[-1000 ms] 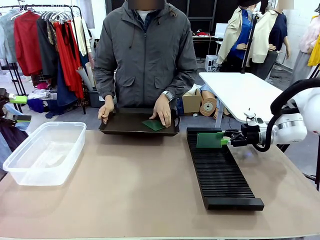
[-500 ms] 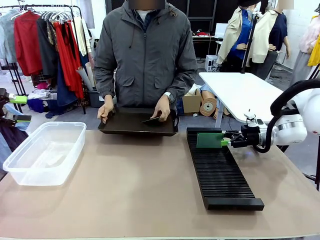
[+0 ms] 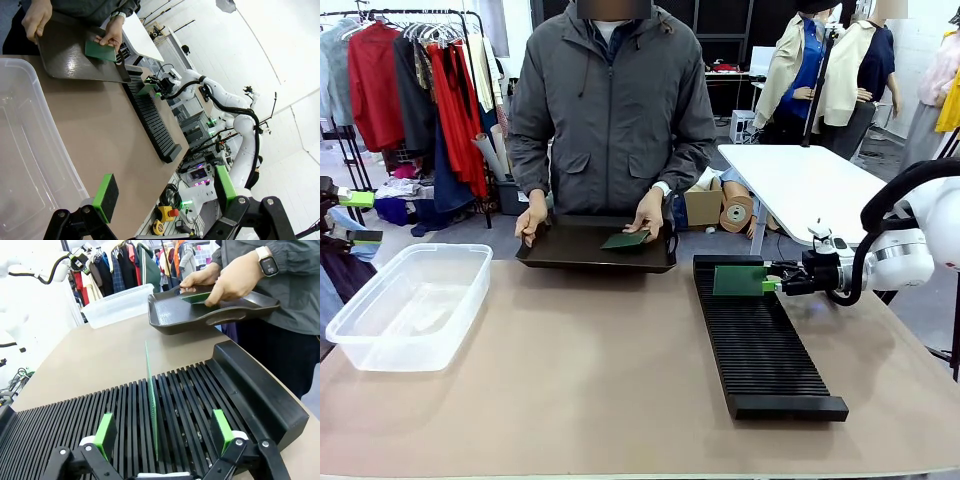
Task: Sort PCBs into racks and boxes based on the side picked up.
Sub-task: Pick up the Blank PCB handed by the Human.
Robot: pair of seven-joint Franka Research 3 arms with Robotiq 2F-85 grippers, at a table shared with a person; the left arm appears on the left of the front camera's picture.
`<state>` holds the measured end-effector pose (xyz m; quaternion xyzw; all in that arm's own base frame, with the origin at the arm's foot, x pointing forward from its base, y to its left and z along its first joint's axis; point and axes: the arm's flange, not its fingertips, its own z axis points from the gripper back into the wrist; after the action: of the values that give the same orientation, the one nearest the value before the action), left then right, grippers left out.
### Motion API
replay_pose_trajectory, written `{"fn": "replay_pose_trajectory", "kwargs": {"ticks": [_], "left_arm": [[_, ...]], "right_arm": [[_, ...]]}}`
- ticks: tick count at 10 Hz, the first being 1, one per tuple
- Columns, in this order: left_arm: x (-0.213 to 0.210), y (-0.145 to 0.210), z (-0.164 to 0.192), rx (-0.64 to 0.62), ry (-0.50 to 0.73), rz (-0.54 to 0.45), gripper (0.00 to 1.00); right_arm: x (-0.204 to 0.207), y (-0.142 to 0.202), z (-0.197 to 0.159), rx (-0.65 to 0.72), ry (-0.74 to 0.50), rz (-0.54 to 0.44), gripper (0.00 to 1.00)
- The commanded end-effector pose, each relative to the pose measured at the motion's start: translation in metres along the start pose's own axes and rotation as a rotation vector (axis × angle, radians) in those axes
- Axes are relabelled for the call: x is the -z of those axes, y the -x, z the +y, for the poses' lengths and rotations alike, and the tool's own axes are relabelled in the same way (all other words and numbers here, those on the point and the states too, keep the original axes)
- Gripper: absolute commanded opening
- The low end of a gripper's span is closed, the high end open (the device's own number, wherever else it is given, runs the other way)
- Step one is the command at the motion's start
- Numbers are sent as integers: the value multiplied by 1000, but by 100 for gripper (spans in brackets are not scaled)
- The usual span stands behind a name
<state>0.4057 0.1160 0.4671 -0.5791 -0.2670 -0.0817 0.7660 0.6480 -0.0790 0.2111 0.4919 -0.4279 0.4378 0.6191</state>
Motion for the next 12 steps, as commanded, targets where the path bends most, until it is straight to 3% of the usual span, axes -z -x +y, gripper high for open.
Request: {"fn": "replay_pose_trajectory", "kwargs": {"ticks": [1,7,9,12], "left_arm": [[-1,1,-2,1,8,2,100],[-1,1,-2,1,8,2,100],[-1,1,-2,1,8,2,100],[-1,1,-2,1,8,2,100]], "right_arm": [[1,-4,0,-6,2,1,100],[0,0,0,0,0,0,100],[-9,-25,8,-13,7,-51,100],[-25,-67,26,-65,35,-25,100]]}}
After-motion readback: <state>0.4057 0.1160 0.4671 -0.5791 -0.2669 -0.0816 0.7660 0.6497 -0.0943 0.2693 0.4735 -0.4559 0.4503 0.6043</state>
